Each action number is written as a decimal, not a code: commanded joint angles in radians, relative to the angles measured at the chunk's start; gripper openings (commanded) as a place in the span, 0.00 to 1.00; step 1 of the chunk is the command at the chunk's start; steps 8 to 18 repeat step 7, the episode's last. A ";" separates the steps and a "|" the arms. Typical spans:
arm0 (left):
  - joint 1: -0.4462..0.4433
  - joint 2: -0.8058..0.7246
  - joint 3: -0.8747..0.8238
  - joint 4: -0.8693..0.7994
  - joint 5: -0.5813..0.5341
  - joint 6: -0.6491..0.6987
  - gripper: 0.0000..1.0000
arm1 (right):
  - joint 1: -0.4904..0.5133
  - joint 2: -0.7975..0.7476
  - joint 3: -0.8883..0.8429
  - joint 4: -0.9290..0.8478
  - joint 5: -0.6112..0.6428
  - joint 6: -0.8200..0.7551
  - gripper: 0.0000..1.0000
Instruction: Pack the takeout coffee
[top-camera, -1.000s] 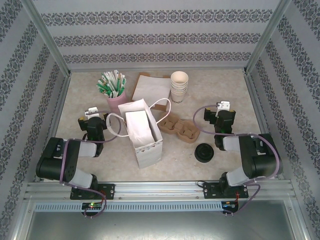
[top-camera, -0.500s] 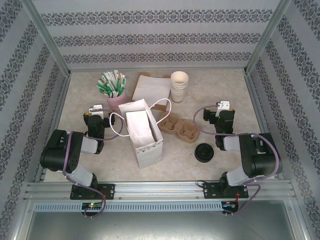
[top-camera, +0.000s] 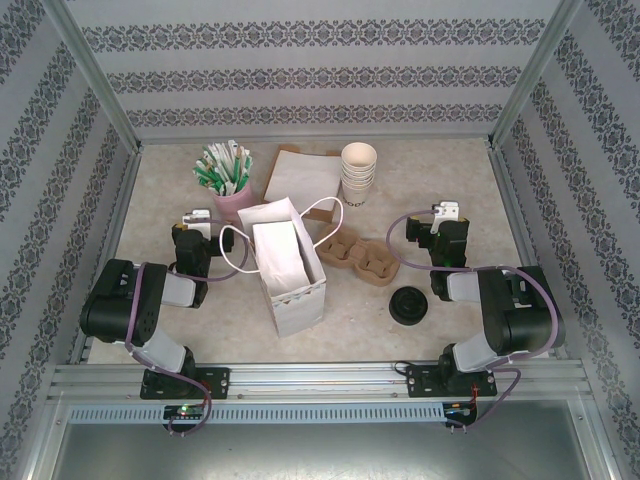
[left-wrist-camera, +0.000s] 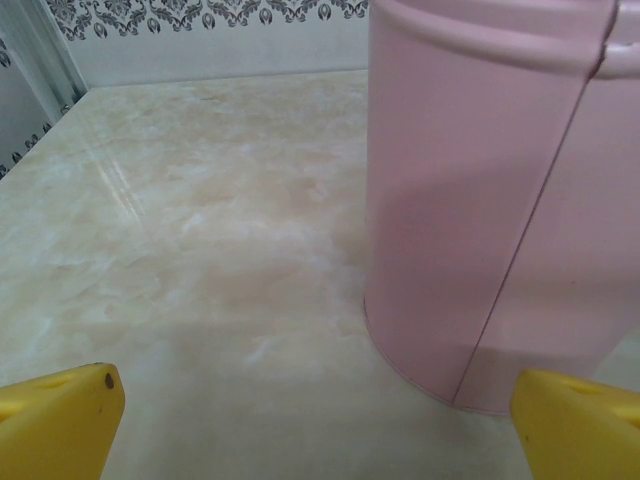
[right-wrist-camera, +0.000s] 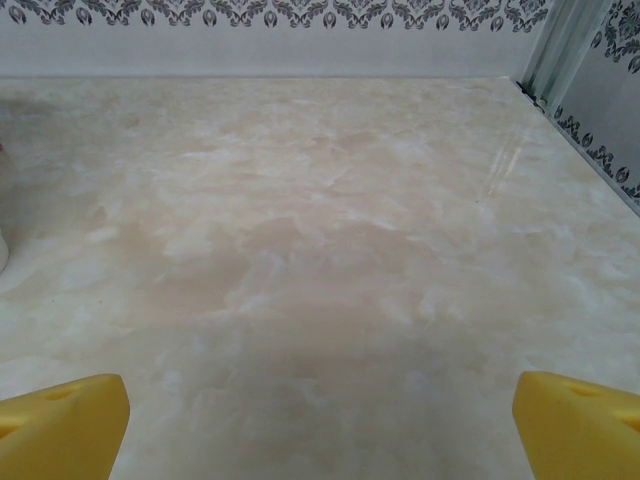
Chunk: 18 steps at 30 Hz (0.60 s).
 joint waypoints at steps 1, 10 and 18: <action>0.009 -0.003 0.015 -0.005 0.018 0.013 1.00 | -0.014 0.001 0.009 0.027 -0.028 0.004 0.98; 0.009 -0.003 0.015 -0.005 0.018 0.013 1.00 | -0.020 -0.003 0.006 0.027 -0.045 0.006 0.98; 0.009 -0.003 0.015 -0.005 0.018 0.013 1.00 | -0.020 -0.003 0.006 0.027 -0.045 0.006 0.98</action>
